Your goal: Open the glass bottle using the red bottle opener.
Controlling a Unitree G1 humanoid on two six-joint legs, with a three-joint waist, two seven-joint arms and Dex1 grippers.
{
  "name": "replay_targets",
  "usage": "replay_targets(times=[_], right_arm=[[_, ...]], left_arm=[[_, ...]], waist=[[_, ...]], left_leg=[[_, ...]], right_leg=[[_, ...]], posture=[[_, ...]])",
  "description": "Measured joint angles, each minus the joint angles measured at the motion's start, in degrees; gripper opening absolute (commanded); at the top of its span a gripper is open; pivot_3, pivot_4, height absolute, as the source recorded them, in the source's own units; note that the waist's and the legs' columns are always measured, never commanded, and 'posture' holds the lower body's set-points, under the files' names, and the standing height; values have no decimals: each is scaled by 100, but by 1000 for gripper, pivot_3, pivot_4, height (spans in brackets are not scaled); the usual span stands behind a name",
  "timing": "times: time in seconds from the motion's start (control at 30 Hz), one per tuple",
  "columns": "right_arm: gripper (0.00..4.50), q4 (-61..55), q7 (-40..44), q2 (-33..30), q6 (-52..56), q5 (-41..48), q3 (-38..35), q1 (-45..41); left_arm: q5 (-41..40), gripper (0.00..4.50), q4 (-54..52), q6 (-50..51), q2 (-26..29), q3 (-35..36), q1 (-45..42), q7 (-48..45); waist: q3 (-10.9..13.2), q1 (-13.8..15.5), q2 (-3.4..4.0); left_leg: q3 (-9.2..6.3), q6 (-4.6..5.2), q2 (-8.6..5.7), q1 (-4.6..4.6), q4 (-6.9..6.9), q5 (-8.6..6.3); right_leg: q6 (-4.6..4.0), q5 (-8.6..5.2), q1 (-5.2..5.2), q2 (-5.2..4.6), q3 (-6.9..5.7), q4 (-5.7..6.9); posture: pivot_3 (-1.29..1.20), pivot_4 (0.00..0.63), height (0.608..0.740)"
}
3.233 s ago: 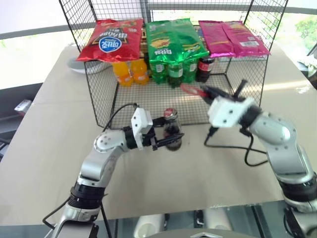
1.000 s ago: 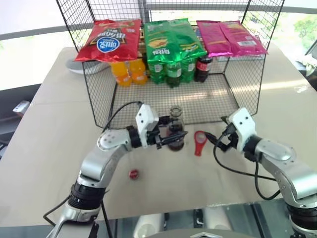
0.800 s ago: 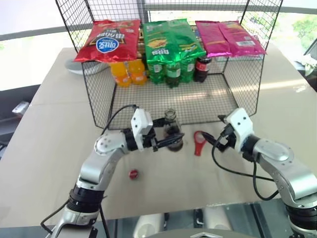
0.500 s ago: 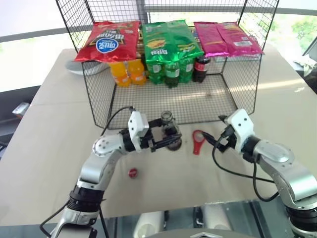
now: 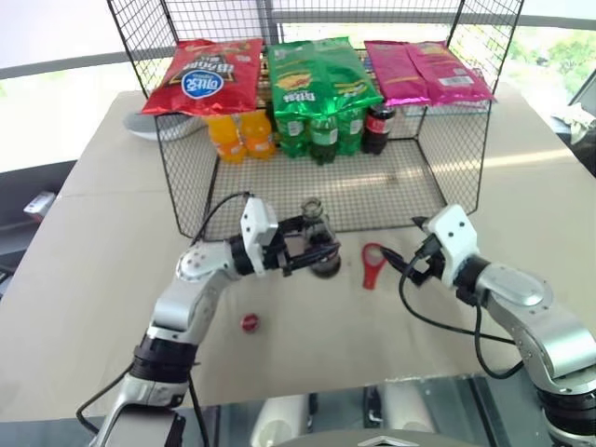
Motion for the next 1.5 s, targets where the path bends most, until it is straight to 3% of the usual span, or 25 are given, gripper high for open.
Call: replay_targets(times=[0.63, 0.7, 0.73, 0.77, 0.8, 1.17, 1.5], right_arm=[[4491, 101, -40, -3, -57, -3, 36, 0], [4500, 101, -41, -3, -57, -3, 36, 1], [4500, 101, -42, -2, -58, -3, 36, 1], [4500, 102, -42, -3, -58, -3, 36, 1], [4500, 102, -43, -3, -58, -3, 37, 1], [4500, 130, -17, 33, -140, 9, 43, -36], [4500, 234, 525, -20, -848, 226, -22, 54]], left_arm=[[52, 2367, -370, 551, 198, -13, -66, -7], [54, 3373, -405, 548, 209, -9, -34, -6], [59, 3570, -417, 552, 228, -10, -8, -20], [98, 4203, -414, 570, 282, -9, 77, -22], [121, 4414, -413, 580, 298, -10, 122, -23], [42, 4414, -640, 613, 317, 141, 266, 9], [-366, 4414, -1307, 677, 743, 982, 1346, -3]], waist=[[1, -6, 0], [0, -7, 0], [1, -8, 0], [1, -10, 1], [1, -4, 1], [1, 14, 1], [2, 4, 2]], left_leg=[[3, -26, 0, -8, -2, 14], [3, -26, 0, -8, -3, 14], [3, -26, 0, -8, -4, 14], [3, -26, 0, -8, -5, 14], [2, -26, 1, -9, -5, 14], [3, -26, -1, -11, -5, 14], [5, -26, 2, -11, -10, 14]], right_leg=[[0, 0, -3, -2, 3, -15], [0, 0, -3, -2, 3, -16], [0, 0, -3, -2, 3, -17], [0, -1, -4, -2, 3, -17], [0, -1, -4, -2, 2, -17], [0, 0, -5, -5, 2, -20], [0, -1, -7, -13, 7, -30]], posture=[[0, 150, 740], [0, 150, 740], [0, 150, 740], [0, 150, 740], [0, 150, 740], [0, 150, 740], [0, 150, 740]])
